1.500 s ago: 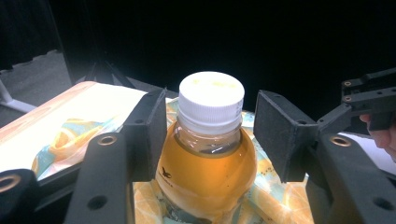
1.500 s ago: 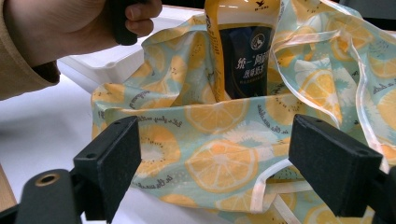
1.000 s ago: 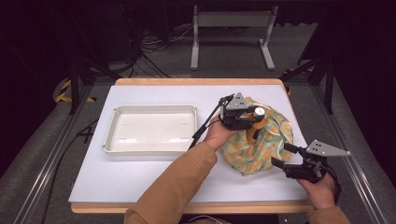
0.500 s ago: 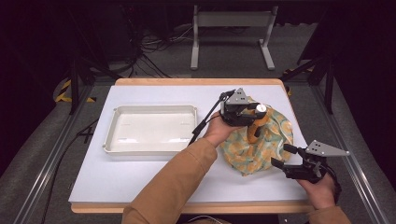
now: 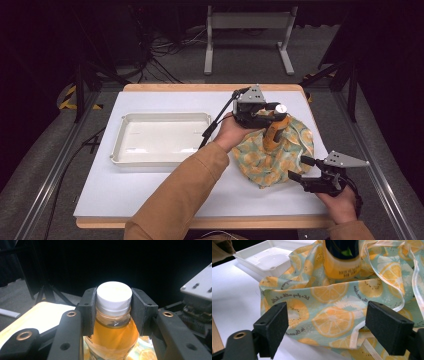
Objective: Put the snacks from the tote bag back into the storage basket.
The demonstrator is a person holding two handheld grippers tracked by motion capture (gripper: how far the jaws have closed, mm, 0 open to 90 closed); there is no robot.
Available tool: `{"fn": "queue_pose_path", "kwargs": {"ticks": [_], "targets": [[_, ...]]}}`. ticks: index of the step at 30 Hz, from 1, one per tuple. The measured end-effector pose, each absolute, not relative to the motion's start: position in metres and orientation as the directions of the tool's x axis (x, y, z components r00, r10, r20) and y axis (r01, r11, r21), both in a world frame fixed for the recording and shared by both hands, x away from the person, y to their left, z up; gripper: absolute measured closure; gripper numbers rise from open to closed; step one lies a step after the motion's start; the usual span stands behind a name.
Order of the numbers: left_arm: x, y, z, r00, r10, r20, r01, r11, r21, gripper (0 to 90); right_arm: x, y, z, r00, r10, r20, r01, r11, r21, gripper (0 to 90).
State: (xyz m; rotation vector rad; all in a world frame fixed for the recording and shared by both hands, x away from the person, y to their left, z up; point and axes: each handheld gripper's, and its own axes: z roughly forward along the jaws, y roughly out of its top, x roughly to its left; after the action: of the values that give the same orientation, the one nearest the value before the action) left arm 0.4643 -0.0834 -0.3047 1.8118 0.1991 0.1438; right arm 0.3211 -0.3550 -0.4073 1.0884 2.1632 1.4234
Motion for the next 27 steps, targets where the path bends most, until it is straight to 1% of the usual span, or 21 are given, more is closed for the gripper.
{"fn": "queue_pose_path", "kwargs": {"ticks": [3, 18, 23, 27], "targets": [[0.463, -0.08, -0.298, 0.98, 0.197, 0.007, 0.041, -0.237, 0.971, 58.2, 0.322, -0.354, -0.408, -0.652, 0.746, 0.135, 0.422, 0.209, 0.882, 19.1], [0.458, -0.064, -0.269, 0.985, 0.17, 0.007, 0.023, -0.177, 0.984, 58.3, 0.323, -0.354, -0.409, -0.656, 0.742, 0.141, 0.425, 0.208, 0.881, 19.1], [0.457, -0.055, -0.264, 0.987, 0.159, 0.01, 0.017, -0.168, 0.986, 58.3, 0.323, -0.353, -0.409, -0.655, 0.742, 0.144, 0.427, 0.206, 0.881, 19.1], [0.455, -0.039, -0.258, 0.989, 0.145, 0.017, 0.007, -0.164, 0.986, 58.3, 0.324, -0.353, -0.41, -0.657, 0.74, 0.141, 0.424, 0.209, 0.881, 19.1]]}}
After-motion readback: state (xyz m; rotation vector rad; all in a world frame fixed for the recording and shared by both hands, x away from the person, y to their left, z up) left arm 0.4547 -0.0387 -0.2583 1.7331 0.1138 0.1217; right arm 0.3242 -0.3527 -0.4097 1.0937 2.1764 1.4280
